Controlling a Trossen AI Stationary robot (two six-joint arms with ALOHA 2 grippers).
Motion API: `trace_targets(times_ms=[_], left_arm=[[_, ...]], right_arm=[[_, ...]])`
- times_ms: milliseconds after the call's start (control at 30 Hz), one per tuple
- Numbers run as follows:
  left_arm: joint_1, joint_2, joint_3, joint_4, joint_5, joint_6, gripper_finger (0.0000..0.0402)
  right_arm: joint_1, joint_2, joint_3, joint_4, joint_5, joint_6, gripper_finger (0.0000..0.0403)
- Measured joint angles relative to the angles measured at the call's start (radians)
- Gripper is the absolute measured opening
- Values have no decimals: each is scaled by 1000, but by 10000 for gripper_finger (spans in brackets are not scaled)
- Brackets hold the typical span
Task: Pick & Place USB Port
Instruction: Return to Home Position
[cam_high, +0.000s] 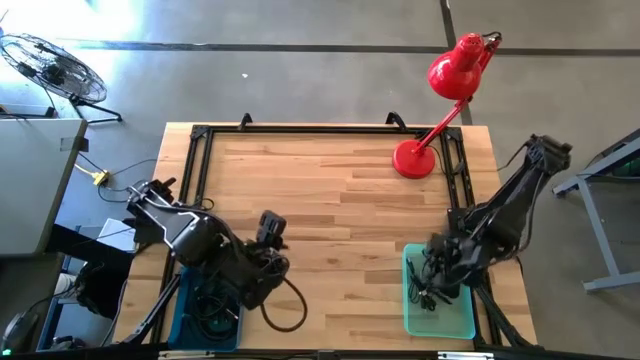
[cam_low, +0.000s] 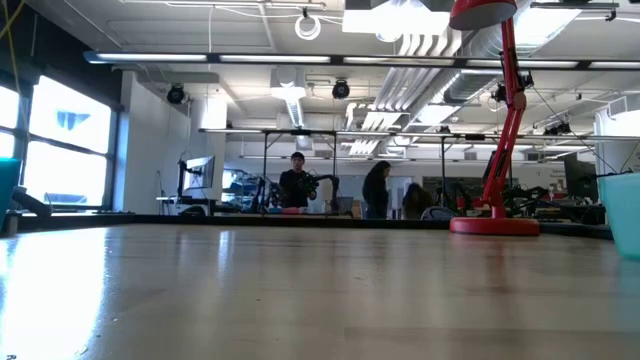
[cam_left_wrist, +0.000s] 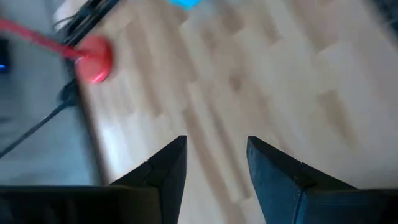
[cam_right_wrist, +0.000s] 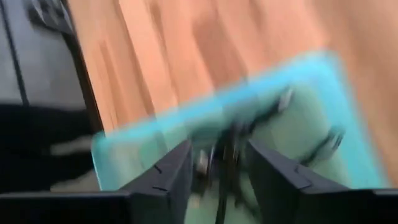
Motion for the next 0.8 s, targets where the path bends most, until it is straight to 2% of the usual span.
trace_targets(times_ms=[67,167,333,433,533,633,800], left_arm=[[0,0,0,-6,-52,4,161],[0,0,0,9,-95,102,161],[21,-27,0,-5,-119,248,152],[69,-56,0,-5,-88,367,121],[134,-98,0,-4,-23,479,69],[217,-162,0,-5,59,596,14],[372,-280,0,-5,104,666,5]], right_arm=[[-31,-50,0,14,80,-69,155],[-97,-137,0,48,181,-222,173],[-252,-301,0,210,246,-579,178],[-348,-394,6,347,249,-823,174],[-440,-452,71,409,274,-1017,164],[-514,-472,184,395,272,-1178,132],[-573,-439,412,321,237,-1394,21]])
